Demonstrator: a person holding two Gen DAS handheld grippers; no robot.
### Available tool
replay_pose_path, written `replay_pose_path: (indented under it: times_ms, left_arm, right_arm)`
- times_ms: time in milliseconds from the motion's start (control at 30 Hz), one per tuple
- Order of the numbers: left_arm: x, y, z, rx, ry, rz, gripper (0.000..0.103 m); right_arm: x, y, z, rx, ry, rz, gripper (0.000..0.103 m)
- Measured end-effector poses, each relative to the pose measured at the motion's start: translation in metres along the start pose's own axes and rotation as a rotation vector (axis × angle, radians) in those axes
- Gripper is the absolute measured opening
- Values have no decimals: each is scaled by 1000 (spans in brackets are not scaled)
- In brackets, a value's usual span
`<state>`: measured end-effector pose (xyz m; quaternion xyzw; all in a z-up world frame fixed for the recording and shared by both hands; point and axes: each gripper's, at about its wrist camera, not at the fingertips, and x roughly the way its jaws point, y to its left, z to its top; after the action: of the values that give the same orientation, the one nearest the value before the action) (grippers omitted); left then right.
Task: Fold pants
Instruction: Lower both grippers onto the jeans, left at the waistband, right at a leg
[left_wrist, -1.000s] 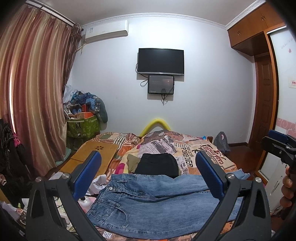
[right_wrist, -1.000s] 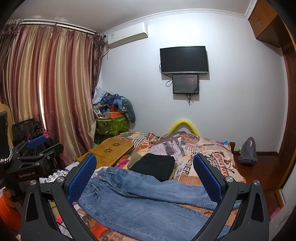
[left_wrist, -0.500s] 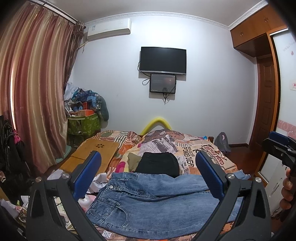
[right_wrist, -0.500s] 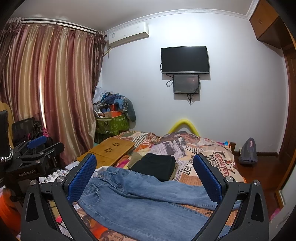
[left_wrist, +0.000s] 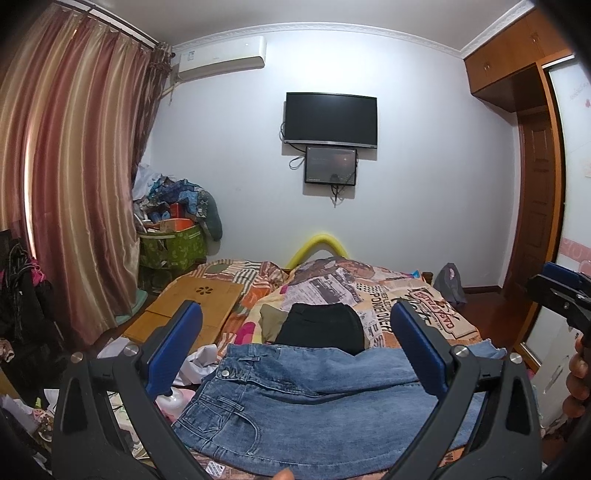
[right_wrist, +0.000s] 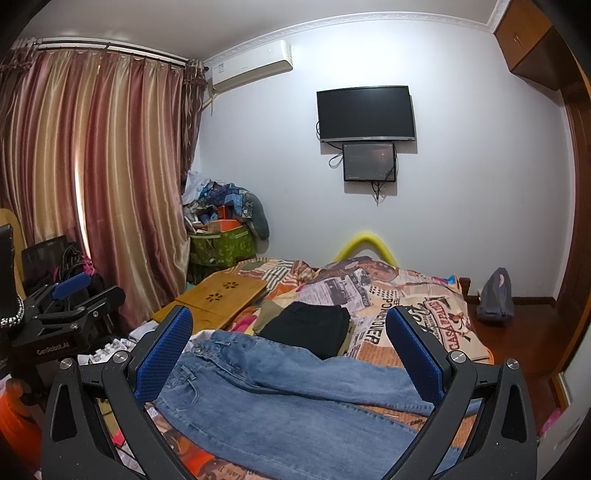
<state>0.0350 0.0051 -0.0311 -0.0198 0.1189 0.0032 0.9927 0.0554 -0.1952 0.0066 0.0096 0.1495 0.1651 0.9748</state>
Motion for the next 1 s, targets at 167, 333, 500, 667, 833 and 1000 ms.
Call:
replay_pose_path:
  times_ms: [167, 333, 500, 667, 833, 1000]
  left_arm:
    - [14, 8, -1, -5, 20, 3, 103]
    - [39, 17, -2, 19, 47, 24, 103]
    - [75, 29, 5, 61, 77, 58, 103]
    - [130, 43, 14, 94, 149, 121, 103]
    - [195, 60, 10, 123, 235, 131, 103]
    - [273, 77, -17, 138, 373, 143, 103]
  right_arm:
    - [6, -3, -1, -12, 4, -10, 103]
    - [19, -17, -2, -4, -2, 6, 103]
    - [52, -41, -3, 14, 75, -33, 103]
    - [85, -74, -4, 20, 136, -84, 103]
    - [127, -108, -7, 32, 228, -108, 103]
    - [171, -137, -25, 14, 334, -139, 103]
